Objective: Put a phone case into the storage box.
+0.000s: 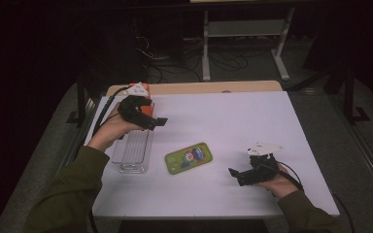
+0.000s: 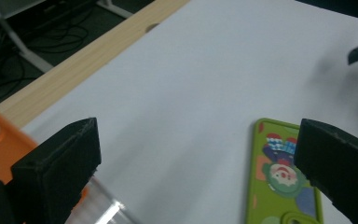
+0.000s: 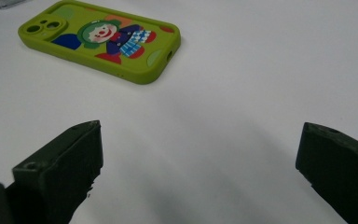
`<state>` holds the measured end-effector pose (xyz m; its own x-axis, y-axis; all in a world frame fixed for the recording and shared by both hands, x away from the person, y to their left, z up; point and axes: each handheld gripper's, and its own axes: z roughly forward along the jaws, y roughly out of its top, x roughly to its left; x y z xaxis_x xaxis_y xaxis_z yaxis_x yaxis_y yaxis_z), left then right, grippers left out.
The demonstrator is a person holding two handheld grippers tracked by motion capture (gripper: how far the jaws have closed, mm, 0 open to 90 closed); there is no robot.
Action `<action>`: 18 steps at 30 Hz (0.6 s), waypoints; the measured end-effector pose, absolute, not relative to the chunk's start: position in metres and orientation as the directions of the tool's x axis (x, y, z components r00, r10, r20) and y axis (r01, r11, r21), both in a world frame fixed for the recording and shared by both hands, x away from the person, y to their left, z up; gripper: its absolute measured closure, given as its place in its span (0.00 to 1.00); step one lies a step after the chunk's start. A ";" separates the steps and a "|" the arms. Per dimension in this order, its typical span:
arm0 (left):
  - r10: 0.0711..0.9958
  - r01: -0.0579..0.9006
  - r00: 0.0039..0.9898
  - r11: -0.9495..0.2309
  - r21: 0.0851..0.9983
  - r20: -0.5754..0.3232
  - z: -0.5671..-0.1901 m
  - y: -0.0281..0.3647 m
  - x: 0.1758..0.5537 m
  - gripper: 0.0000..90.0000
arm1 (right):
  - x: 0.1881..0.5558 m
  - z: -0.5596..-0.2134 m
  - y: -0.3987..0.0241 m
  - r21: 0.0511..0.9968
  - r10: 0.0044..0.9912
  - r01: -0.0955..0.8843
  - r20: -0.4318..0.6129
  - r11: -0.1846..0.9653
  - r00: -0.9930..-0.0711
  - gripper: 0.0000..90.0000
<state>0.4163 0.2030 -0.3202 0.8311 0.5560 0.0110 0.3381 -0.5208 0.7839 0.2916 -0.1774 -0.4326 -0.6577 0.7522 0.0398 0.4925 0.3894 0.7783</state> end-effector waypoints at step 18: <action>0.429 0.296 0.903 -0.661 0.689 0.023 -0.343 0.166 0.398 0.00 | 0.291 -0.433 -0.175 0.774 0.745 0.493 0.041 0.398 -0.666 0.00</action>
<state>0.3981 0.1656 -0.3430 0.9031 0.4287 0.0228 0.2964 -0.6610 0.6894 0.2907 -0.1746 -0.4332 -0.6662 0.7446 0.0408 0.4928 0.3984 0.7736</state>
